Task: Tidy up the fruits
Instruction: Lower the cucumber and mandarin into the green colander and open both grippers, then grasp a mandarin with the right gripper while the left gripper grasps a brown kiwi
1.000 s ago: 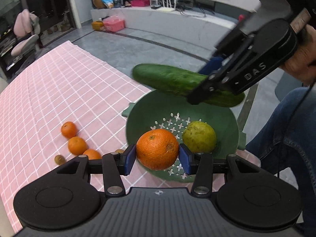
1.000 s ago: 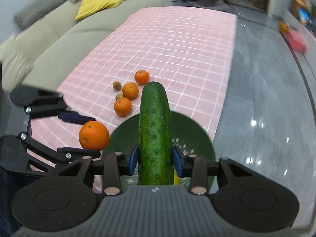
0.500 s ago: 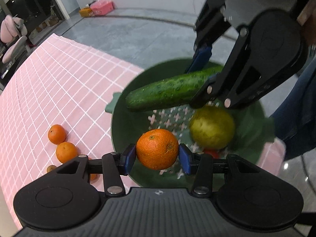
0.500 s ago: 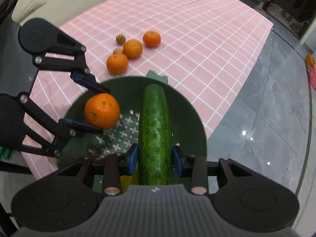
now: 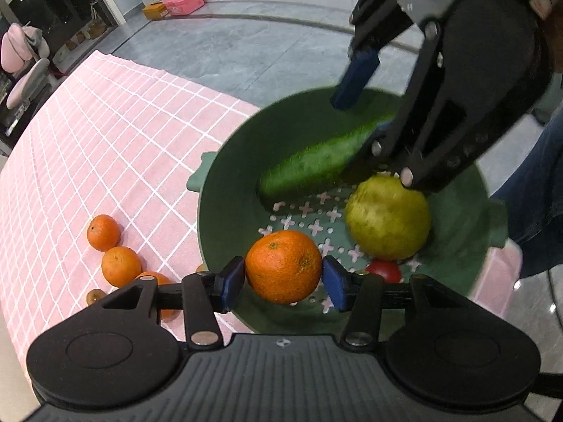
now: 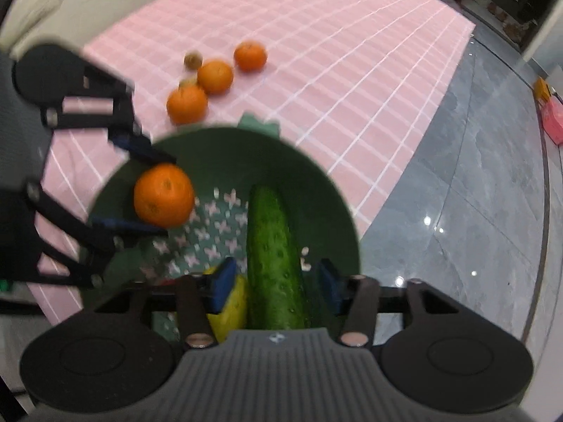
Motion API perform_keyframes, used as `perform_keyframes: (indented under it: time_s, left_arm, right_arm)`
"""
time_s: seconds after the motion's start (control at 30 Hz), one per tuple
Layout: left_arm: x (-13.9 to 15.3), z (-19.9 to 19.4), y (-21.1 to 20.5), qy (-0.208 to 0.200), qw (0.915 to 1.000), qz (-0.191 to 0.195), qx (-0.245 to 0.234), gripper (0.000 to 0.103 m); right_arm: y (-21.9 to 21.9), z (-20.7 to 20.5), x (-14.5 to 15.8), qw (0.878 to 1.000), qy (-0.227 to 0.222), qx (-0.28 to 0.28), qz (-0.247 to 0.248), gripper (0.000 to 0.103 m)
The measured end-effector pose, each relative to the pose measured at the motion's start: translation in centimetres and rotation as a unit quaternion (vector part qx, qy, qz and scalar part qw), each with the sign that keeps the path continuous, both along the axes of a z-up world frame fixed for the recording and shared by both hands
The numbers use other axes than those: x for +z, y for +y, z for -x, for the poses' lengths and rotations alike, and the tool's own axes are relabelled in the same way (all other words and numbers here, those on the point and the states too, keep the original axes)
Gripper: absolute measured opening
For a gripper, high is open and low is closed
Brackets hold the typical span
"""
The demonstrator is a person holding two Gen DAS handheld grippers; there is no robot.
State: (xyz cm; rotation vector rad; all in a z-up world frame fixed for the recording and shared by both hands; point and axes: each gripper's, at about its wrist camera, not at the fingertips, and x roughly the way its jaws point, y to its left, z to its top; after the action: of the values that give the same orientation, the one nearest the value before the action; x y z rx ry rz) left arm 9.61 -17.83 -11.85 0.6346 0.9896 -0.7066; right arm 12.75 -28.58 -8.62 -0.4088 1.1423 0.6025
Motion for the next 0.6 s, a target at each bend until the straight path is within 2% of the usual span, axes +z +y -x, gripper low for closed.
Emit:
perform_keyframes:
  time_s: [0.07,0.17,0.27,0.43,0.6]
  left_arm:
    - [1.4,0.3,1.2,-0.008,0.9993,0.033,0.016,0.073]
    - [3.7,1.1,4.0,-0.020,0.9943,0.085,0.060,0.076]
    - [5.5,2.2,7.5,-0.028,0.9872,0.116,0.106,0.077]
    - [6.2,4.0,12.7,-0.035,0.9765,0.121,0.175,0.078]
    - [6.4,5.1,15.9,-0.031,0.9698,0.122,0.209,0.078]
  right_arm:
    - [-0.8,0.1,1.6,0.999,-0.011,-0.030,-0.021,0.056]
    - [-2.0,1.1,4.0,0.995,-0.020,-0.078,-0.062,0.056]
    - [-2.4,2.8,5.4,0.991,-0.024,-0.105,-0.079,0.058]
    - [-1.6,6.4,6.3,0.986,-0.026,-0.125,-0.104,0.062]
    - [-0.2,9.0,6.2,0.983,-0.025,-0.135,-0.118,0.066]
